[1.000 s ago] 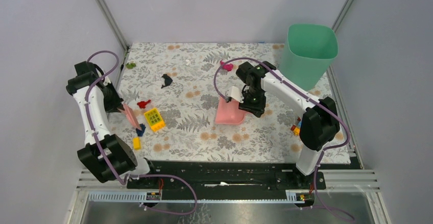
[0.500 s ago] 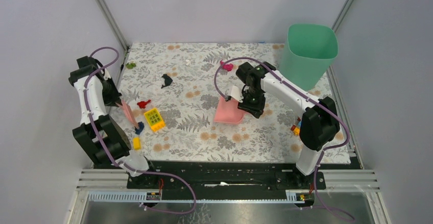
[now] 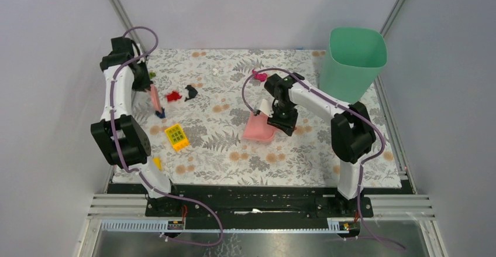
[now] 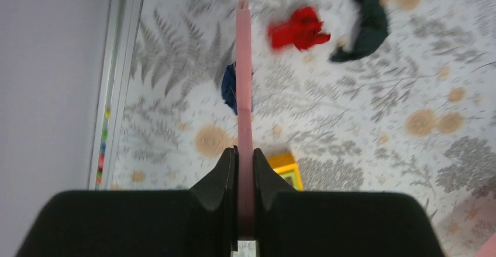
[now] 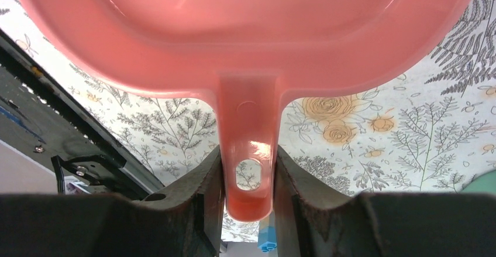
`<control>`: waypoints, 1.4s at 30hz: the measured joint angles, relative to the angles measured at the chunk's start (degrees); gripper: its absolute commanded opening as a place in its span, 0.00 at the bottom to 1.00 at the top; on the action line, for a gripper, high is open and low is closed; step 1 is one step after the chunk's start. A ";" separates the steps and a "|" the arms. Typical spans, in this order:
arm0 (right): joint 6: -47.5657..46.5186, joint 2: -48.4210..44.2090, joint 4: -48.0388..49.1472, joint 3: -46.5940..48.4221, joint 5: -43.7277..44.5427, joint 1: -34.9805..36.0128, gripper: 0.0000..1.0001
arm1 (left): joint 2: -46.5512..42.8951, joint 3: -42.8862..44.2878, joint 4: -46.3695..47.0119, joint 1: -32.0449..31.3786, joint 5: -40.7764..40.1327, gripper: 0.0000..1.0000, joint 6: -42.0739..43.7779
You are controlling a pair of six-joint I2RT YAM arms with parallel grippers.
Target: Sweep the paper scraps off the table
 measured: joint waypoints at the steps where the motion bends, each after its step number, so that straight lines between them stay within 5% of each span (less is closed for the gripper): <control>1: 0.28 0.76 0.02 0.42 0.17 0.00 0.00 | 0.61 1.62 0.70 -1.33 -0.37 0.00 0.09; 12: 6.10 9.03 1.95 4.52 0.66 0.37 0.00 | 1.31 11.52 -1.70 -7.72 4.24 0.00 2.89; 21: 8.87 9.20 2.78 4.68 0.61 0.44 0.00 | 3.26 23.74 -1.92 -7.69 0.94 0.00 15.69; 32: 9.70 9.20 2.97 4.57 0.63 0.44 0.00 | 16.70 20.31 14.05 -8.20 -13.75 0.00 34.82; 42: 9.86 8.61 2.99 1.53 1.05 0.44 0.00 | 28.06 18.84 20.76 -8.22 -15.67 0.00 40.70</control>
